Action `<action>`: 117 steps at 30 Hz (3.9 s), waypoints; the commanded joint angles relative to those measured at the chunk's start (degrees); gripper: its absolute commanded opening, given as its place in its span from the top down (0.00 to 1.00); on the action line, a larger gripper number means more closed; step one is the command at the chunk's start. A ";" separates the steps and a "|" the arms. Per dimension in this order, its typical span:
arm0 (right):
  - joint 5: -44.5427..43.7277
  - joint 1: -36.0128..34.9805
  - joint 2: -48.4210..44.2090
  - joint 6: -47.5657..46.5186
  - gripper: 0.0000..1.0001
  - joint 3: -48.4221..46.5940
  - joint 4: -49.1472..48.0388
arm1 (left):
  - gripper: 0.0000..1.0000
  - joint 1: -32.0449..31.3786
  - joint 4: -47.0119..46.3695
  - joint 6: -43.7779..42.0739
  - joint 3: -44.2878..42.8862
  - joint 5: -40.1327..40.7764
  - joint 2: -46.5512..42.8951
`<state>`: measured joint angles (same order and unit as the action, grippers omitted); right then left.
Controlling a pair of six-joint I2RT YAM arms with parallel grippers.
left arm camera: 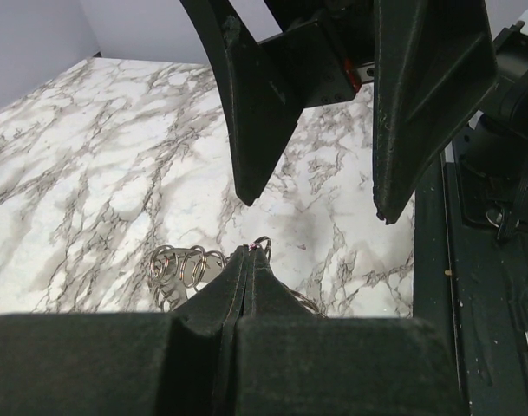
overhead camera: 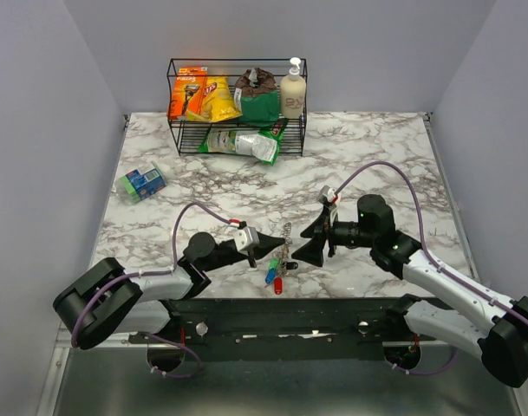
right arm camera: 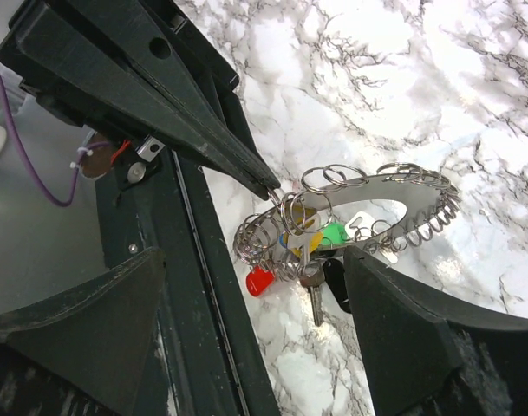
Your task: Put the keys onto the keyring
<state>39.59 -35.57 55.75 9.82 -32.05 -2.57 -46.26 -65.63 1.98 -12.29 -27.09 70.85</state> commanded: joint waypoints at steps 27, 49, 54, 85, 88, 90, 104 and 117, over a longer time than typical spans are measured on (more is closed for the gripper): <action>16.83 -0.29 4.89 0.72 0.20 -2.58 -3.14 | 1.00 -0.15 -5.74 0.13 0.52 -0.86 0.52; 8.92 -0.29 7.80 3.62 0.18 -2.40 -9.38 | 1.00 -0.15 -1.61 -1.10 -0.27 -0.95 -2.21; 7.69 -0.29 8.32 3.89 0.18 -2.40 -10.61 | 1.00 -0.15 -1.17 -1.27 -0.19 -1.03 -2.73; 12.79 -0.37 11.31 3.10 0.51 -0.12 -16.15 | 1.00 -0.15 -1.87 -0.92 0.25 -2.00 -3.17; 13.05 -0.29 11.31 2.83 0.53 0.32 -16.15 | 1.00 -0.15 -1.96 -0.92 0.34 -2.18 -3.35; 12.97 -0.29 11.49 2.48 0.53 0.41 -15.72 | 1.00 -0.15 -2.22 -0.75 0.34 -2.26 -3.18; 12.44 -0.20 12.19 1.78 0.66 1.29 -15.71 | 1.00 -0.15 -2.67 -0.13 0.34 -2.97 -3.79; 12.35 -0.29 11.93 2.57 0.99 0.50 -16.33 | 1.00 -0.23 -2.14 0.48 -0.45 -3.58 -4.58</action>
<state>50.83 -35.53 67.83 12.62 -31.70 -17.52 -46.24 -64.14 2.31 -11.77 -30.20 67.85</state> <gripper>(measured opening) 0.014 0.007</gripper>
